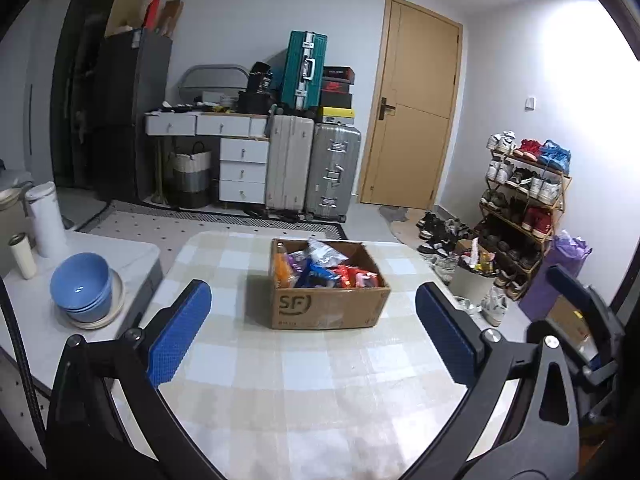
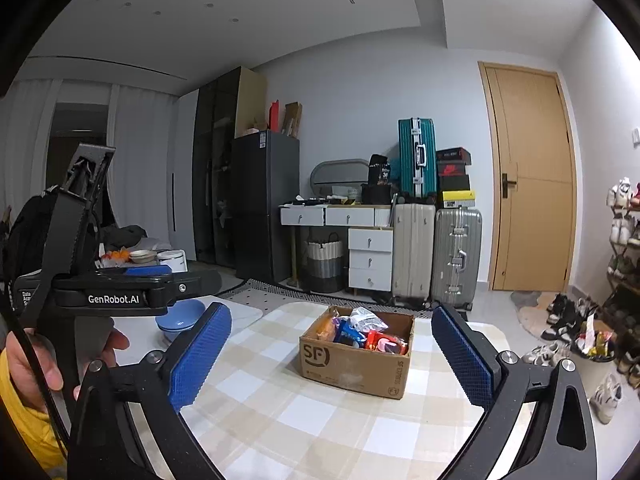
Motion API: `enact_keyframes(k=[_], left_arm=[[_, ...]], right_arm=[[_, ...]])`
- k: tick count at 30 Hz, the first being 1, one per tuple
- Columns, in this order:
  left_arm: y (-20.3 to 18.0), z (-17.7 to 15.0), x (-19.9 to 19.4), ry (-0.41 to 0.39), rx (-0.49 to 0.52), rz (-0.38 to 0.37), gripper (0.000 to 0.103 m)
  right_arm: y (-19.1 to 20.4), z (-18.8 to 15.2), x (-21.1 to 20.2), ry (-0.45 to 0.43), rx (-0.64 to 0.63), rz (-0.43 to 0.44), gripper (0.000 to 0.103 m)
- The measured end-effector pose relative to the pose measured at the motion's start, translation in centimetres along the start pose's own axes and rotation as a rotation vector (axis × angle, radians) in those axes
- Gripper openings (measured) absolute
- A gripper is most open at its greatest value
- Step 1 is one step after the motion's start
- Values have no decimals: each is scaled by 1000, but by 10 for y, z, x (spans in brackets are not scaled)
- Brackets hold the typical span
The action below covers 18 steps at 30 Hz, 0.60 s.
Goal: Organize snacks
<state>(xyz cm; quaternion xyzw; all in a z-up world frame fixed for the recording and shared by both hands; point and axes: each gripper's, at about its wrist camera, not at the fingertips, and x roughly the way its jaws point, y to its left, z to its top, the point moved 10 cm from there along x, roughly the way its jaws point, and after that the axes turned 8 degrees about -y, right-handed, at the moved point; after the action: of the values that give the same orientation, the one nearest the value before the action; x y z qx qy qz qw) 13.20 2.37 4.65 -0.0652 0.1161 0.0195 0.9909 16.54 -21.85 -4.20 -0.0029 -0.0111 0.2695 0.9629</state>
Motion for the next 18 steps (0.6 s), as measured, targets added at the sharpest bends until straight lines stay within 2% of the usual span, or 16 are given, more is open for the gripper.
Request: enact_keyframes(k=[5,7,12,18], left_arm=[[23,-20,-17,-44,36,70,102],[28,-30,-18,-48,38,75,102],[38,-61,-9,-28,82,119,102],[40,-90,21,32,73,128,102]], right_arm=[[0,-23,-9,18,28,-4,102],[-5,-35,-8,28,43,-22,102],[-21,-63,-1,62,77,-65,102],[-27,-81,7,97,122,-63,102]])
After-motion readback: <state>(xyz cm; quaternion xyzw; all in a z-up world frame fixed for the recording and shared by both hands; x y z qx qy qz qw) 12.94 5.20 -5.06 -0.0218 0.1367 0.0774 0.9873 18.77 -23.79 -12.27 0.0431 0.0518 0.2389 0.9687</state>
